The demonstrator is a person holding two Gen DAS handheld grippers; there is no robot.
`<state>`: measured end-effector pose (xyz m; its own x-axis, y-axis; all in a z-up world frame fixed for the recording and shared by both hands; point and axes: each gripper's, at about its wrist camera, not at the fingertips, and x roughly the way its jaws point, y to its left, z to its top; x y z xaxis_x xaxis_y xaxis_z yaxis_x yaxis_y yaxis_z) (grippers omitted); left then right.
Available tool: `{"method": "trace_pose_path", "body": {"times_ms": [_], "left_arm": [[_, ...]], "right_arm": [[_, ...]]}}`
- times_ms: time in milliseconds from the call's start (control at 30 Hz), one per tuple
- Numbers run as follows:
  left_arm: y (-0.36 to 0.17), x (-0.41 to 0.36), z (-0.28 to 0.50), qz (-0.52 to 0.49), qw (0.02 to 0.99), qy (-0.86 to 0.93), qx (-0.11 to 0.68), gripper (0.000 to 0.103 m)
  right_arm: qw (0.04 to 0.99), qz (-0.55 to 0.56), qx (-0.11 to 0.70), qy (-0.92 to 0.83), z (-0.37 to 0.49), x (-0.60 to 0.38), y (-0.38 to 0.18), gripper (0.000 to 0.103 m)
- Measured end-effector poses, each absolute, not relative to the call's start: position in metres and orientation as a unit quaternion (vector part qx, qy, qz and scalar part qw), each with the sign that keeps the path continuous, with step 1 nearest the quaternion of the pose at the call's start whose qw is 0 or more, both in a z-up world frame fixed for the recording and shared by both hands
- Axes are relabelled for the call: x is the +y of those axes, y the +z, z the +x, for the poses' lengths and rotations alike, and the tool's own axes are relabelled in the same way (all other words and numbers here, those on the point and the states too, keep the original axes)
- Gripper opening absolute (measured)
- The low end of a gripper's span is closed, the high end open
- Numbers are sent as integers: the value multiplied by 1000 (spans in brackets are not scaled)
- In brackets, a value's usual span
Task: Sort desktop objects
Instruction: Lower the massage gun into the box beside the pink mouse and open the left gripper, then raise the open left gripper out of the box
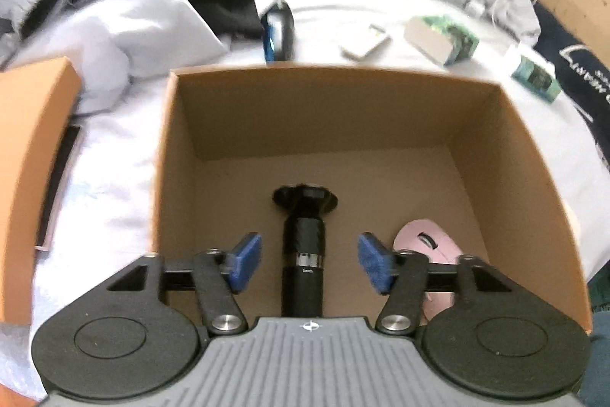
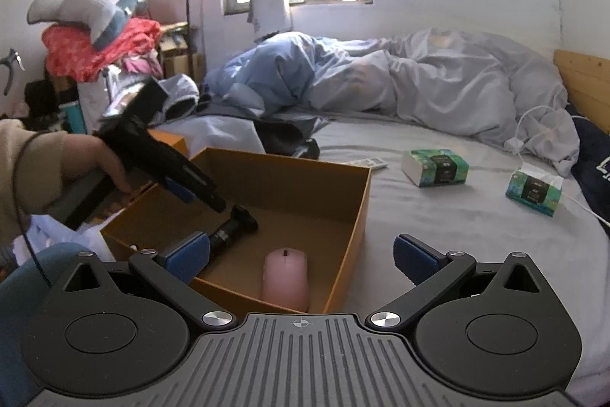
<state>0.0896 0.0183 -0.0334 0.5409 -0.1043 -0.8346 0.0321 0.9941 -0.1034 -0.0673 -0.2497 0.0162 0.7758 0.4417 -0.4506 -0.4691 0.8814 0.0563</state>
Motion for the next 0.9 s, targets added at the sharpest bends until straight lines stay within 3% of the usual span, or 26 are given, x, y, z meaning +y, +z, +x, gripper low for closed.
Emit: {"method": "trace_pose_path", "body": {"times_ms": [800, 900], "left_arm": [[60, 24, -17, -88, 967, -7, 238, 82], [61, 20, -33, -96, 973, -9, 210, 91]], "right_arm": [[947, -19, 223, 231, -68, -255, 20, 103], [948, -22, 220, 230, -68, -255, 20, 103]]}}
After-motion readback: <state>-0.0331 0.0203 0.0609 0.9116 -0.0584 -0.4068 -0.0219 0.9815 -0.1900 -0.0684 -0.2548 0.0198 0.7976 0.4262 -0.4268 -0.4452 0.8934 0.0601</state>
